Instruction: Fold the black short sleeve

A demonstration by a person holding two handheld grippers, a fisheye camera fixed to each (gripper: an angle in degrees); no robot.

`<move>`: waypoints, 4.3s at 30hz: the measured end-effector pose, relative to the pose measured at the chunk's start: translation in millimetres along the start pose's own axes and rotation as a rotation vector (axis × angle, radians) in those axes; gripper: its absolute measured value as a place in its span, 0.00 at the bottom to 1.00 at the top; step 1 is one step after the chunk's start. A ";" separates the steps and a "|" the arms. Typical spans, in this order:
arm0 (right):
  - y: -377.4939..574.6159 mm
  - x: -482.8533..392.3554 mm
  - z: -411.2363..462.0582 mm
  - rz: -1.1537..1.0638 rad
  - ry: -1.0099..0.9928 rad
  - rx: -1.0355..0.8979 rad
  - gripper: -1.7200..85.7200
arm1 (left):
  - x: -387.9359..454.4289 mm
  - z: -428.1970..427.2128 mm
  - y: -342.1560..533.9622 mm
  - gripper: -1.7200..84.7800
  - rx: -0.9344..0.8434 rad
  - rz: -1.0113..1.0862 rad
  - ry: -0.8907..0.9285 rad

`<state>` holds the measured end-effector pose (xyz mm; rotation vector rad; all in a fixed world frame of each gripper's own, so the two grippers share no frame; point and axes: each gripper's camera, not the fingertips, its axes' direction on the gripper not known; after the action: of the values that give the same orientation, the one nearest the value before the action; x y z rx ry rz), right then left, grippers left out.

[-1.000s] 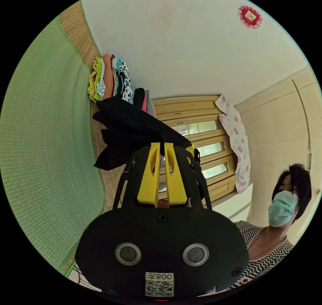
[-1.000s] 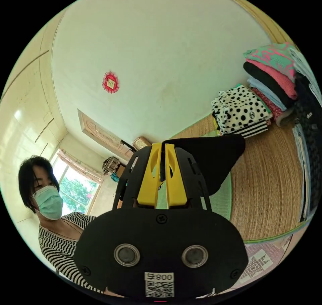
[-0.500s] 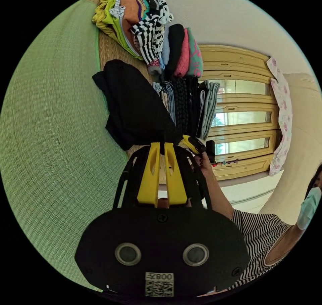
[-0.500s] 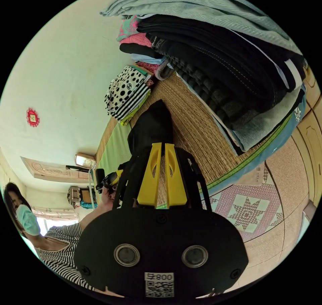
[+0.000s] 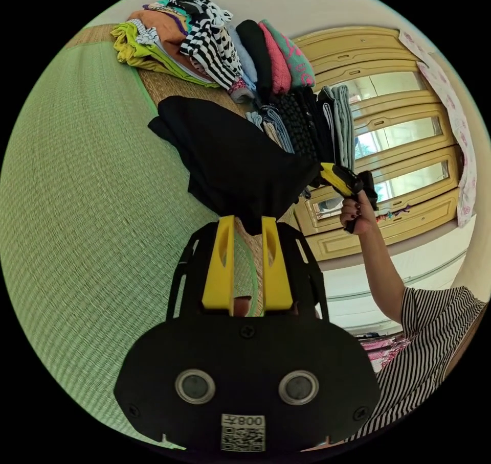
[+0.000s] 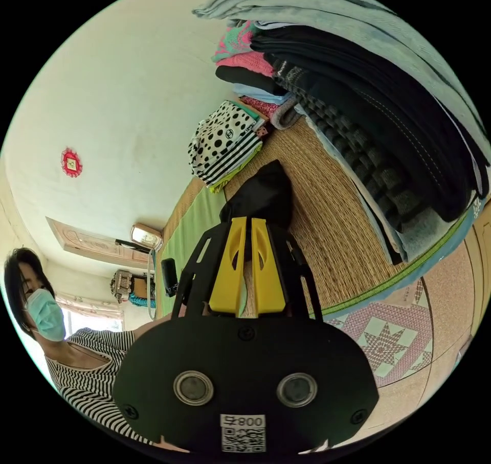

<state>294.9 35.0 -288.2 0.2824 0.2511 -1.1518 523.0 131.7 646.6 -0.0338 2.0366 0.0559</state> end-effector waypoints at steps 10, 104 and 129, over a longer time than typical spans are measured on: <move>-53.4 -83.9 -1.3 -0.111 -0.090 -0.043 0.04 | -41.9 -6.1 -2.4 0.14 -0.003 0.185 0.022; -42.9 -52.9 -63.1 -0.110 -0.238 -0.022 0.04 | -60.8 300.4 111.7 0.03 -0.251 0.821 -0.480; 44.4 -3.4 -95.1 -0.048 -0.252 -0.134 0.04 | 79.5 235.8 246.7 0.03 -0.138 0.744 -0.571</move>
<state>329.7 87.6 -372.2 0.0124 0.1123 -1.1998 685.6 390.9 475.9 0.5896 1.3784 0.6019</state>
